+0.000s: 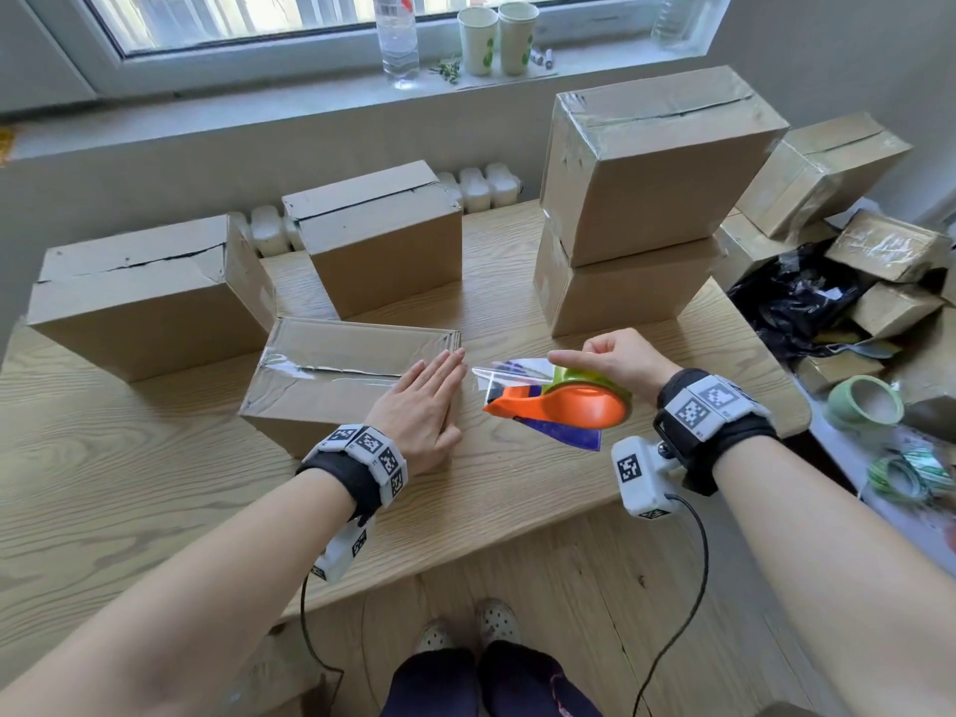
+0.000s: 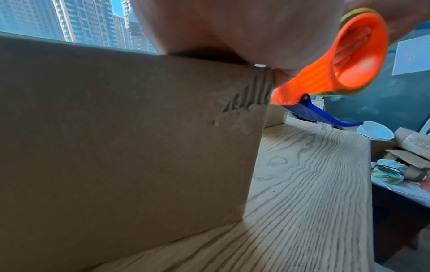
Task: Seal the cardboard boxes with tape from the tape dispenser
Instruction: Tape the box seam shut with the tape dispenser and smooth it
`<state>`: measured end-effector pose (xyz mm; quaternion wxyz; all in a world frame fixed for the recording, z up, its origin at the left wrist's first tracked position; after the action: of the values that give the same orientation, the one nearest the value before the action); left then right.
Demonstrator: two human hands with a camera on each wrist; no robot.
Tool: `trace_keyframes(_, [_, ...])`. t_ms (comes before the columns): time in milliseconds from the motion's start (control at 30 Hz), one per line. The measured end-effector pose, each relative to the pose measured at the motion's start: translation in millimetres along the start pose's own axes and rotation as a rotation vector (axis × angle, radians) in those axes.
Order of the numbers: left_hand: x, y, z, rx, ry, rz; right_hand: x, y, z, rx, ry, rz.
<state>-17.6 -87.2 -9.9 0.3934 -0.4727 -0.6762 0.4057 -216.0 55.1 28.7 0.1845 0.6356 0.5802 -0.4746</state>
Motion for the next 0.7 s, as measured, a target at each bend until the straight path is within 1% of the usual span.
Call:
trace_keyframes(133, [0,-1,-1,0.007,0.004,-0.017,-8,5,-1,0.022,-0.078,0.101])
trace_keyframes(267, [0,-1,-2,0.025,0.006,-0.031,-11,4,-2,0.04,-0.095,0.09])
trace_keyframes(500, [-2,-1,-4,0.037,0.021,-0.037,-8,0,-6,0.057,-0.034,0.034])
trace_keyframes(633, [-2,-1,-4,0.037,0.032,-0.049,2,-12,-13,0.092,0.024,-0.09])
trace_keyframes(700, [-3,0,-3,0.037,0.033,-0.056,3,-13,-17,0.103,0.036,-0.109])
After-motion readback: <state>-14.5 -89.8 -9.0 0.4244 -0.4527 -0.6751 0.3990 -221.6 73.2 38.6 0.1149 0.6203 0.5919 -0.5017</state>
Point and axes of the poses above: each hand's wrist, its own z-axis towards the middle knuckle, its own y-axis out of the palm, x = y × z, the point moved 5 cm from there along z, towards the middle knuckle, and after that the axes turned 11 degrees about -x, right-handed, at the moved point
